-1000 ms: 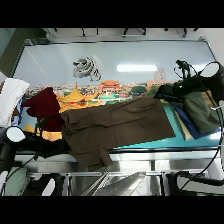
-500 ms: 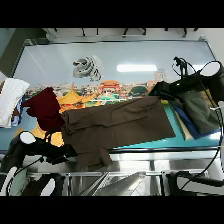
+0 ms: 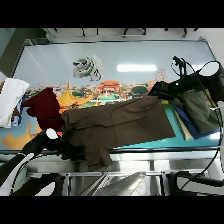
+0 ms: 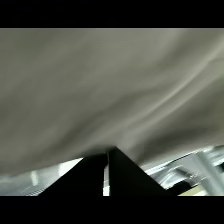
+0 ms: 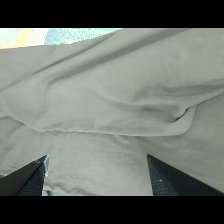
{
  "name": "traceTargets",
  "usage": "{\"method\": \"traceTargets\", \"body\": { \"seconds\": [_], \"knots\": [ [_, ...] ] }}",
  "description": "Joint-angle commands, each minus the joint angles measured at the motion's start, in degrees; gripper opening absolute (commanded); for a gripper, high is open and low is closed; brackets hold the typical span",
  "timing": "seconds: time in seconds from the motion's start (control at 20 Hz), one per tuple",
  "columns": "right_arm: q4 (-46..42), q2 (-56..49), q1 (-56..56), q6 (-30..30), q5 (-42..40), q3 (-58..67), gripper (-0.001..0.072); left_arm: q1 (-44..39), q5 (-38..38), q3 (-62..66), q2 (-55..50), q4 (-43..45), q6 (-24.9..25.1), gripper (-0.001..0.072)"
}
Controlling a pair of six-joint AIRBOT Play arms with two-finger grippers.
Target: Fold the shirts.
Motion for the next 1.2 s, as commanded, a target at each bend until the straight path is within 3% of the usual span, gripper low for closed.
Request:
{"method": "traceTargets", "body": {
  "seconds": [0.0,0.15,0.3,0.4,0.55,0.7,0.9,1.15],
  "knots": [
    [0.02,0.04,-0.02,-0.17,0.04,-0.02,0.0698,-5.66,5.44,-0.07,0.11,-2.97,0.09,0.0011],
    [-0.17,0.04,-0.02,-0.79,0.07,-0.02,0.0698,-5.66,2.19,-0.04,6.62,-2.95,-0.15,0.0011],
    [-3.37,0.04,-0.11,-0.87,1.53,-0.02,0.0698,0.15,-6.88,0.66,15.72,-1.97,-1.95,0.0011],
    [-8.87,0.02,-0.7,-1.33,4.04,-0.24,0.0699,7.26,-13.99,3.1,22.34,2.05,-4.22,0.0011],
    [-9.49,0.02,-4.85,-1.25,4.59,-2.67,0.0698,19.08,-21.9,7.08,28.65,9.03,-4.31,0.0011],
    [-9.49,0.0,-8.9,-1.46,5.97,-8.66,0.0698,30.12,-27.23,7.26,31.39,10.4,0.76,0.0011],
    [-10.82,1.05,-10.12,-2.99,4.61,-18.86,0.0698,29.75,-25.97,7.32,29.83,12.13,0.5,0.0011],
    [-13.75,2.6,-10.16,-3.43,2.29,-30.45,0.0698,21.94,-27.08,7.32,21.79,12.0,0.94,0.0011]
  ]
}}
